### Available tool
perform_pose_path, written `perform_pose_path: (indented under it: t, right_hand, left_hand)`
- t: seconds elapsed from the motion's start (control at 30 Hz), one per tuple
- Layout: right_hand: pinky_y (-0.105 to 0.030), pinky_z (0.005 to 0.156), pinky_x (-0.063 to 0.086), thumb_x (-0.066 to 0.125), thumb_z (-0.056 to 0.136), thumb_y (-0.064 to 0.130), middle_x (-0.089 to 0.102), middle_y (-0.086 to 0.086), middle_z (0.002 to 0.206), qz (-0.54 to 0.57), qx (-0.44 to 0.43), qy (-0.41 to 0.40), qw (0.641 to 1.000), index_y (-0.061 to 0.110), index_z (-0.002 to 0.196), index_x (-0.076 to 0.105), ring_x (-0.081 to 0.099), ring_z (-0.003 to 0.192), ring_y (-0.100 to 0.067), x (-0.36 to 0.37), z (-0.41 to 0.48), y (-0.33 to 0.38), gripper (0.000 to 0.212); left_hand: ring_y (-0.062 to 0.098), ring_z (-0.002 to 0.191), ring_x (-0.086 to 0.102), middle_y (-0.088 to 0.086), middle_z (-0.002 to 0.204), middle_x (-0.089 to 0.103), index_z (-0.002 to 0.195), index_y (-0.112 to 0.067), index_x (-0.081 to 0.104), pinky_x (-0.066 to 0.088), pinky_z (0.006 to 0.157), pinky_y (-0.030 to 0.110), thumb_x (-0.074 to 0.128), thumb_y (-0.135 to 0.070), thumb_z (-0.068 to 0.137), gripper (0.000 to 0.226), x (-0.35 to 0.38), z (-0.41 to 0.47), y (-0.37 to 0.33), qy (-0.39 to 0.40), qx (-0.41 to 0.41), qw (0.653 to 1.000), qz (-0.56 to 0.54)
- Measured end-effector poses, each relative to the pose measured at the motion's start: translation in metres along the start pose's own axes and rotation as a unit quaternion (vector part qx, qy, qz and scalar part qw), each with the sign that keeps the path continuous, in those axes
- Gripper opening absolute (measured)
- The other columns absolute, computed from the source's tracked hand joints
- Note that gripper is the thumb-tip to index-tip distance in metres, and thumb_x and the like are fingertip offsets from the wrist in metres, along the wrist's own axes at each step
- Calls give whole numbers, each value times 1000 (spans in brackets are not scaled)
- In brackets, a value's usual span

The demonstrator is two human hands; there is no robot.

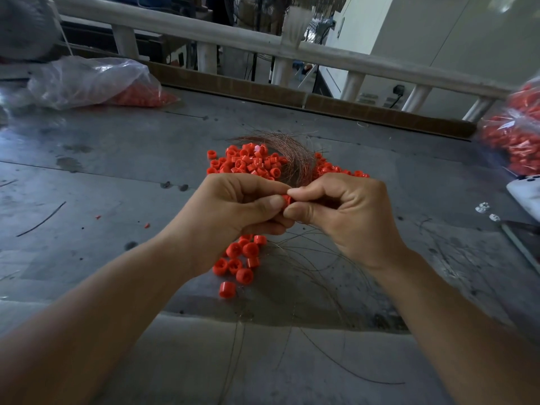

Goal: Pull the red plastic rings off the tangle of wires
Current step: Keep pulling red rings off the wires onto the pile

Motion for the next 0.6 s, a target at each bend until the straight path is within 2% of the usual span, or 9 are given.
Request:
perform_pose_path:
  t: [0.13,0.2,0.3,0.37,0.5,0.6]
  right_hand:
    - [-16,64,52,71,62,24,64,13,75,23,28,39,999,23,85,65,65,70,-4,3,1,-6,24]
    - [-14,66,51,70,61,27,63,13,75,21,53,72,996,29,90,63,63,72,-2,6,1,-11,30]
    - [-14,67,48,66,64,31,60,12,82,-14,57,137,989,29,102,61,59,79,-1,14,0,-12,39]
    - [-12,66,44,65,67,31,57,13,82,-22,52,173,983,29,96,63,56,79,1,19,-2,-10,29]
    - [-9,64,40,67,74,23,52,11,79,-57,25,162,985,17,88,66,52,75,0,17,-1,-5,15]
    - [-7,66,40,66,76,18,50,12,79,-95,-3,148,984,9,88,67,50,72,2,15,-1,2,15]
  left_hand:
    - [15,66,69,7,71,72,77,-20,75,54,58,18,61,-13,65,20,3,0,1,27,-9,1000,5]
    - [17,69,70,8,75,72,85,-21,71,55,59,20,62,-13,65,23,3,0,2,35,-10,999,24]
    - [16,66,69,7,73,72,94,-18,65,54,58,20,62,-13,65,30,3,0,5,42,-16,998,39]
    - [15,65,69,7,72,72,98,-17,62,53,56,19,62,-13,65,34,4,-1,6,51,-23,998,38]
    - [18,70,70,9,78,72,112,-18,54,54,60,20,64,-21,66,47,9,-2,3,73,-12,997,30]
    - [15,74,70,1,83,72,120,-32,44,54,64,20,70,-37,58,67,12,-4,-5,71,48,989,117]
Point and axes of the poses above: each hand's wrist, its own z-axis towards the middle knuckle, its own x-axis out of the palm, y = z × x, the point moved 8 cm from there along z, towards the middle knuckle
